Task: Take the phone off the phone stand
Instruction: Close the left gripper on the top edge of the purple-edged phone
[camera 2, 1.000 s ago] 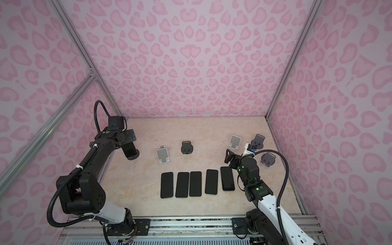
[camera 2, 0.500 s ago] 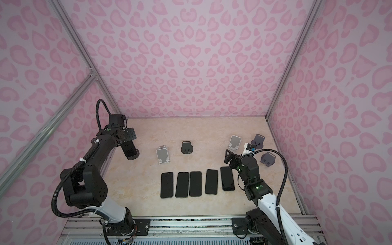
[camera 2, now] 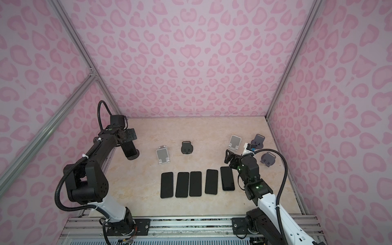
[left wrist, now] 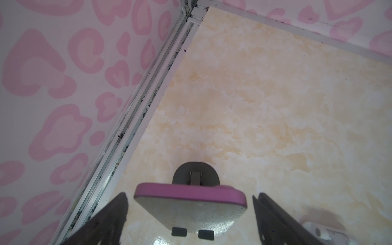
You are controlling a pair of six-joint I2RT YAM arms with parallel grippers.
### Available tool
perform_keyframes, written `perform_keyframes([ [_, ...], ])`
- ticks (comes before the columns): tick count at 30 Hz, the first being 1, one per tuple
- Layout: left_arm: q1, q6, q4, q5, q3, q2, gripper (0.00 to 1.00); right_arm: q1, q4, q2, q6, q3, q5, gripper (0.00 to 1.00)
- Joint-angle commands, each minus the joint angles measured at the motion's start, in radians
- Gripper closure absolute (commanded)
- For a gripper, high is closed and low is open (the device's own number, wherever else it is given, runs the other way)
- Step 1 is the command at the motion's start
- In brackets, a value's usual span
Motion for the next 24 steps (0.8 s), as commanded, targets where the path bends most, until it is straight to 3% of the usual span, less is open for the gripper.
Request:
perform_keyframes([
  [1, 0.000, 0.015, 0.039, -0.003, -0.002, 0.009, 0.03, -0.002, 0.006, 0.000, -0.001, -0.004, -0.003, 0.02],
  [10, 0.006, 0.027, 0.069, -0.015, -0.014, 0.029, 0.03, -0.003, 0.012, 0.005, 0.008, -0.010, -0.008, 0.02],
  [24, 0.009, 0.036, 0.104, -0.009, -0.024, 0.047, 0.20, -0.004, 0.015, 0.008, 0.012, -0.017, -0.004, 0.02],
])
